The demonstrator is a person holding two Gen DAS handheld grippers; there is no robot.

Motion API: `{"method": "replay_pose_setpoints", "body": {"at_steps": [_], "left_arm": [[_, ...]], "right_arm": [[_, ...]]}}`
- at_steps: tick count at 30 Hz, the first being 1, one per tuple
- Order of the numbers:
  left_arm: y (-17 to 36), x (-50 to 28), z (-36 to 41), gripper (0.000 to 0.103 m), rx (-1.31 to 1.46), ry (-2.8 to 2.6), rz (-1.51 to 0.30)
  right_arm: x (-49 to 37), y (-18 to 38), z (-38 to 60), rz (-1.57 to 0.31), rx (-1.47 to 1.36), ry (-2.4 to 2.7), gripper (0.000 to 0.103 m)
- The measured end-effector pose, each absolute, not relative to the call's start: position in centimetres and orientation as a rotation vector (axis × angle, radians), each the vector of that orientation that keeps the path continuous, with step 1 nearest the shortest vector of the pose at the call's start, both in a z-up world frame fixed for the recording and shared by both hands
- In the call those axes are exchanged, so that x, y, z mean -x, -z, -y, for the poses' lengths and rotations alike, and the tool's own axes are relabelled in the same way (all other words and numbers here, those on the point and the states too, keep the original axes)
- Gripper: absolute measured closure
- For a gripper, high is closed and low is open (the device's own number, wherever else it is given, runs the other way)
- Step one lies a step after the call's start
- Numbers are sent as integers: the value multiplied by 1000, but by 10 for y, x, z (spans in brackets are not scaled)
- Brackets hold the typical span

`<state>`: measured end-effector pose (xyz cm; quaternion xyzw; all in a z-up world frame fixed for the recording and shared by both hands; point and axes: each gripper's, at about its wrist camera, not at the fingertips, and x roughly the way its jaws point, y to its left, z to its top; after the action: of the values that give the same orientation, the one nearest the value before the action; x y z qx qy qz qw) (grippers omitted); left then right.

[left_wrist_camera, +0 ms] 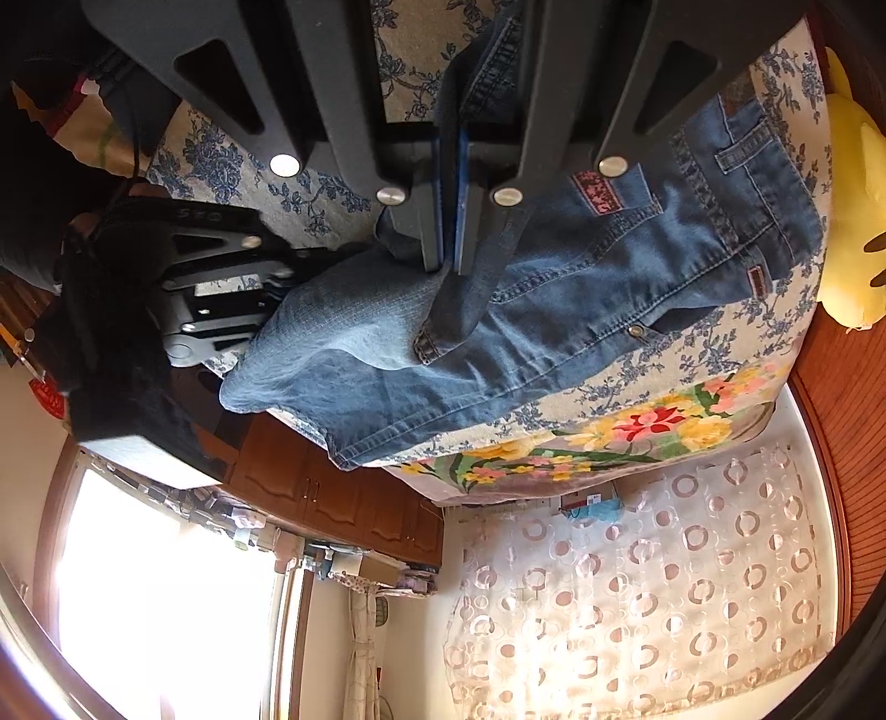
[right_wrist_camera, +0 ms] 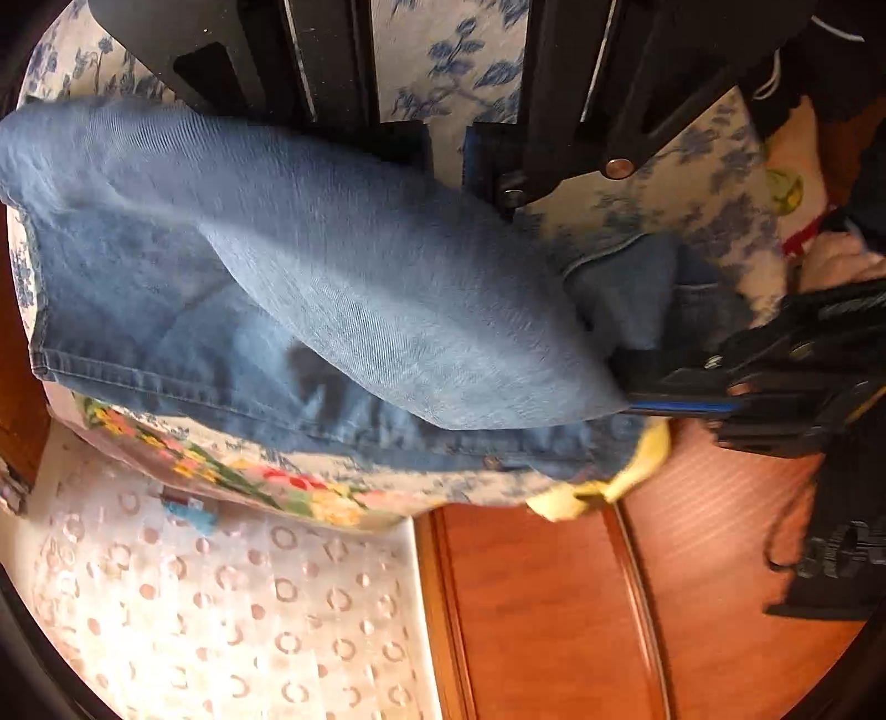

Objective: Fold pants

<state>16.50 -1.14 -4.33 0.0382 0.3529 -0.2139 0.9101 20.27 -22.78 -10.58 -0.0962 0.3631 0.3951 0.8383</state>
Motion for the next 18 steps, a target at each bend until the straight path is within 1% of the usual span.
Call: {"method": "replay_pose_setpoints", "body": {"at_steps": [9, 14, 17, 18], "left_arm": [[33, -157, 10, 103, -67, 465, -711], [35, -145, 13, 102, -71, 484, -722], [39, -138, 17, 102, -82, 476, -729], [40, -135, 16, 102, -81, 476, -728]], "right_arm": [[-156, 80, 262, -715, 125, -889, 103], [-139, 85, 264, -741, 137, -905, 103], [-143, 91, 260, -768, 166, -851, 100], [-144, 91, 259, -769, 175, -839, 93]]}}
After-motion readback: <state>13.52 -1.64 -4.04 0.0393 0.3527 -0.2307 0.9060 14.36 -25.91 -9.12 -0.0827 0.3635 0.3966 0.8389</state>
